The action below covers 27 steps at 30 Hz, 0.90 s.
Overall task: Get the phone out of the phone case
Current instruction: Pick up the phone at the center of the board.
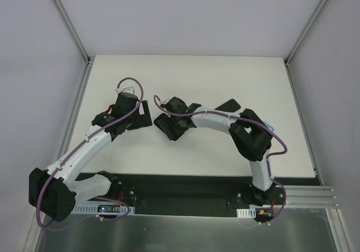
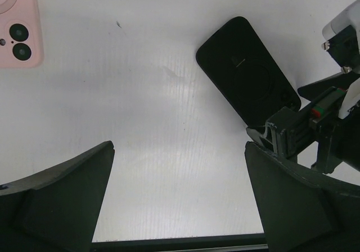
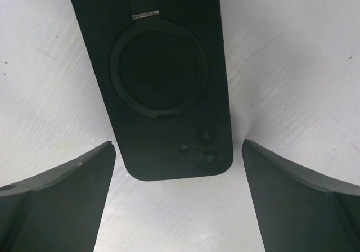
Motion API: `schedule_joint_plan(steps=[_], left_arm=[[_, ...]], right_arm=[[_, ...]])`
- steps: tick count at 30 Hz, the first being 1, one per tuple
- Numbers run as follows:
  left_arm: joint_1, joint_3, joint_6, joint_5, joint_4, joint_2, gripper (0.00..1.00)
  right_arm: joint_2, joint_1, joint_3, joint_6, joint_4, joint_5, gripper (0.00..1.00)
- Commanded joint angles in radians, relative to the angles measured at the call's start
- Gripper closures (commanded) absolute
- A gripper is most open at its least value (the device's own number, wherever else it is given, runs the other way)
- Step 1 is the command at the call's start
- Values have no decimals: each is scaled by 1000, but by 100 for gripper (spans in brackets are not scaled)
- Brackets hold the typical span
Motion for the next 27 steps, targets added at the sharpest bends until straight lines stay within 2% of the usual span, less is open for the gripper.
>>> schedule_joint_plan(steps=[1, 8, 9, 10, 11, 12, 14, 15, 18, 21, 24, 27], left_arm=[[9, 7, 20, 18, -10, 2, 1], [11, -2, 17, 27, -10, 2, 1], [12, -3, 18, 30, -12, -3, 1], [15, -3, 18, 33, -13, -3, 1], [20, -3, 18, 38, -15, -3, 1], [23, 1, 20, 46, -16, -6, 1], [40, 1, 23, 55, -19, -9, 1], [47, -1, 26, 67, -21, -14, 1], [73, -3, 23, 105, -21, -15, 1], [84, 1, 20, 129, -21, -4, 1], [84, 10, 20, 161, -16, 15, 1], [84, 19, 20, 263, 19, 40, 1]], right_arm=[[30, 26, 53, -47, 15, 1, 4], [92, 41, 94, -31, -3, 93, 4], [93, 41, 95, -27, -8, 103, 1], [89, 41, 91, -17, -9, 119, 3], [83, 40, 83, -16, -5, 119, 10], [70, 38, 76, -13, 0, 123, 23], [51, 38, 46, -5, 10, 137, 36], [30, 40, 36, -1, 13, 137, 48], [-30, 34, -3, 13, 26, 96, 66], [-119, 34, -53, 12, 41, 65, 78], [-211, 25, -119, 6, 58, 6, 82], [-292, -11, -194, 22, 96, -158, 87]])
